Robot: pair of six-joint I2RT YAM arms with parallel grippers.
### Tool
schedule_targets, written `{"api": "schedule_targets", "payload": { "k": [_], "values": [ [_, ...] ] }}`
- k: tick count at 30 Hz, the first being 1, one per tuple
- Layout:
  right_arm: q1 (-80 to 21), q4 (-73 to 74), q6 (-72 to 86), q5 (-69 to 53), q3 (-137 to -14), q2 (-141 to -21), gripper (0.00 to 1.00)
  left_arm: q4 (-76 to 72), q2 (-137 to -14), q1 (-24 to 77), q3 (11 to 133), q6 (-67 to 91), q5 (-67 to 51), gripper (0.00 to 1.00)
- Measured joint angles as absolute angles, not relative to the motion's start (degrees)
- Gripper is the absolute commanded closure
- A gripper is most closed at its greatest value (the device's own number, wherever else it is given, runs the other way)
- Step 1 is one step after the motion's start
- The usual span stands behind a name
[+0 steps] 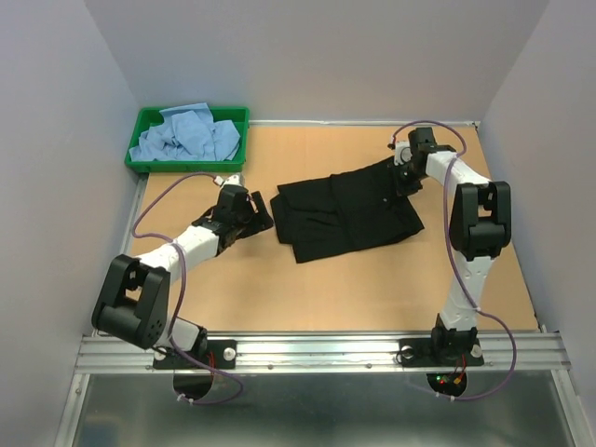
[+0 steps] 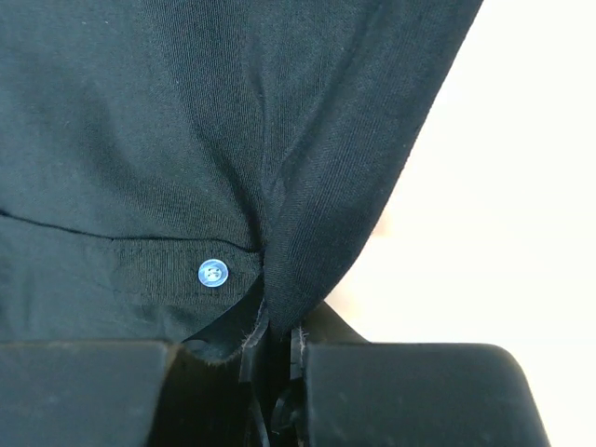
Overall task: Fold and stack the long sleeve shirts
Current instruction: Fold the shirt
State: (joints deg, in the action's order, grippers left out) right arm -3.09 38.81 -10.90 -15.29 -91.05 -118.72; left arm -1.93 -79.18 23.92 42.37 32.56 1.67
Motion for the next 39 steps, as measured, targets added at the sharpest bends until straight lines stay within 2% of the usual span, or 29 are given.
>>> {"api": "schedule_targets", "payload": {
  "k": [8, 16, 23, 34, 37, 39],
  "values": [
    [-6.7, 41.7, -16.3, -4.5, -93.1, -118.5, 0.99, -6.3, -90.4, 20.7, 43.6, 37.1, -8.4, 0.30],
    [-10.3, 42.4, -19.4, 5.4, -94.3, -117.2, 0.99, -9.5, -96.6, 20.8, 48.2, 39.3, -15.3, 0.38],
    [-11.7, 42.8, -20.4, 9.3, -95.2, -114.9, 0.99, -10.3, -98.1, 20.8, 48.4, 40.4, -17.0, 0.50],
    [-15.3, 43.1, -21.3, 13.8, -95.9, -113.5, 0.99, -12.2, -99.7, 22.5, 49.1, 42.1, -18.0, 0.50],
    [-16.3, 43.1, -21.3, 14.5, -95.9, -113.5, 0.99, -12.1, -100.4, 23.5, 50.0, 42.5, -17.6, 0.52],
    [-16.9, 43.1, -21.3, 15.1, -95.9, -113.5, 0.99, -11.9, -101.5, 23.9, 51.2, 42.8, -17.4, 0.58]
  ]
}}
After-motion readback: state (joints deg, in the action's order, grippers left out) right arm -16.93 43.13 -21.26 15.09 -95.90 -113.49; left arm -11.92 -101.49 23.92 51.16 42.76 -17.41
